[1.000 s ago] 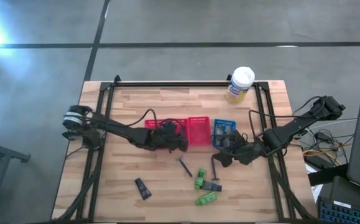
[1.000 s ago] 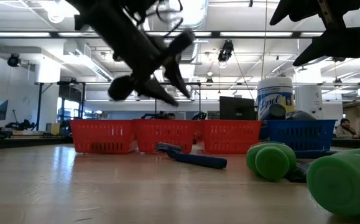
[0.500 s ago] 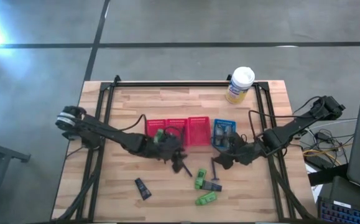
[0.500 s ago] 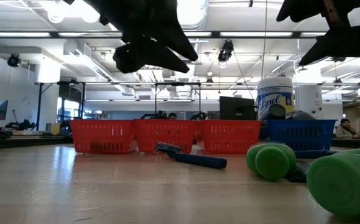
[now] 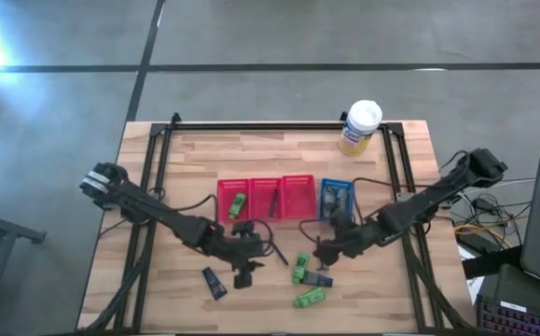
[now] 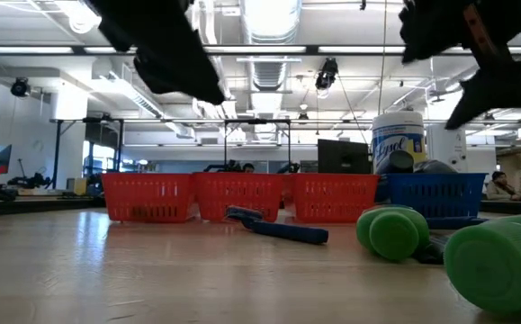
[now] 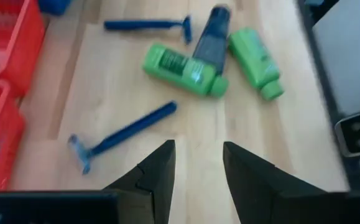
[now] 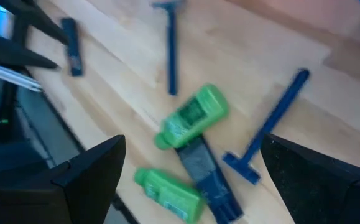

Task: Pick & Place Travel size toiletries
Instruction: Put the blue razor into the middle red bin

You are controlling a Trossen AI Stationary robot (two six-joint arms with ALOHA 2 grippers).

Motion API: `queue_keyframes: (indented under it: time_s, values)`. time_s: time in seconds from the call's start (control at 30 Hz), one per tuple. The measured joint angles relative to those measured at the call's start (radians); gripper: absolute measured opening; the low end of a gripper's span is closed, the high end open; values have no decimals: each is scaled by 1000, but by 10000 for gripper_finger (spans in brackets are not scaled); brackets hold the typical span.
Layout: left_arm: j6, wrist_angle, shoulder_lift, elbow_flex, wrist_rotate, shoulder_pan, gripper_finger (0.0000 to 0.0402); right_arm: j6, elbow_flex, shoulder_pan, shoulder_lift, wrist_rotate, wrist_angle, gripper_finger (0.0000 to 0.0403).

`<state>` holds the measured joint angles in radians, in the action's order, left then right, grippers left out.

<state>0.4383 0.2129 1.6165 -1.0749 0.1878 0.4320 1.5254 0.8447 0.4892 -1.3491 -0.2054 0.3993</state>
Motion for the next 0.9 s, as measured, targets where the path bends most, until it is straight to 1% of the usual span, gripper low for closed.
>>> queue_keyframes:
  time_s: [0.13, 0.37, 0.5, 0.6, 0.77, 0.9]
  values:
    - [43, 56, 0, 1, 3, 21, 140, 57, 0, 11, -42, 29, 5, 368]
    - [72, 74, 0, 1, 23, 65, 140, 154, 0, 45, -73, 35, 14, 368]
    - [84, 89, 0, 1, 29, 68, 140, 219, 0, 57, -75, 52, 70, 368]
    - [85, 98, 0, 1, 45, 68, 140, 269, 0, 59, -91, 96, 141, 368]
    - [81, 98, 0, 1, 55, 67, 140, 300, 14, 61, -142, 136, 143, 368]
    - [59, 98, 0, 2, 105, 67, 140, 282, 52, 58, -203, 136, 143, 368]
